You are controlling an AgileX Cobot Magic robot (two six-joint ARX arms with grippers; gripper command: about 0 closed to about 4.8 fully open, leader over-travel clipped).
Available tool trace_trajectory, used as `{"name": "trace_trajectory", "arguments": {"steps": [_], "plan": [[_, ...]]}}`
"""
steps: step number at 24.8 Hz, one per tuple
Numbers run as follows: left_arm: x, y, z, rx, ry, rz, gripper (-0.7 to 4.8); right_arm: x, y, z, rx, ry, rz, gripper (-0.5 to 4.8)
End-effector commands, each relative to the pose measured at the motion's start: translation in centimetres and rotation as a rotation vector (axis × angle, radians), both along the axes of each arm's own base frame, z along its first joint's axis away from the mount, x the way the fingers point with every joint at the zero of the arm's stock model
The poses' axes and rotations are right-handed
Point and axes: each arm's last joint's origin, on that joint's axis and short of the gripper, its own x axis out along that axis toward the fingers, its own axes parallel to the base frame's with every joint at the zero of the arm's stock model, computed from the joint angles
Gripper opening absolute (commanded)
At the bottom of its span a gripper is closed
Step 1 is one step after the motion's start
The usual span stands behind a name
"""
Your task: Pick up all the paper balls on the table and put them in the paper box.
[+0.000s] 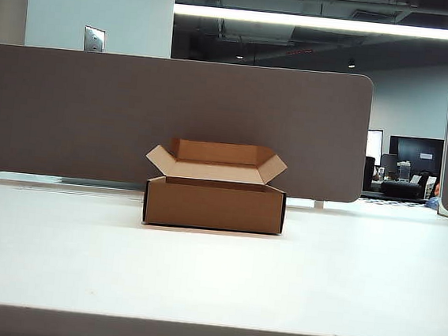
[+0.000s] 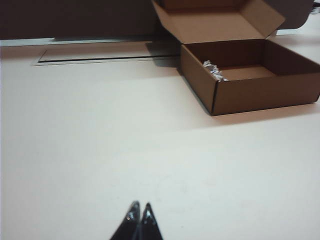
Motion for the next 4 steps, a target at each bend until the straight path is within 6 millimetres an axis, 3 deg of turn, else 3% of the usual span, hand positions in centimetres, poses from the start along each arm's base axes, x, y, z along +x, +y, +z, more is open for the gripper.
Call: {"name": "trace_trajectory", "arguments": {"steps": [1, 4], "plan": [[0.1, 0.2, 0.0, 0.001, -0.002, 0.017, -0.05, 0.0, 0.0, 0.0, 0.006, -0.015, -0.001, -0.05], [0.5, 1.2, 0.0, 0.001, -0.002, 0.133, -0.04, 0.0, 0.0, 0.0, 0.006, -0.016, 0.000, -0.06]]}}
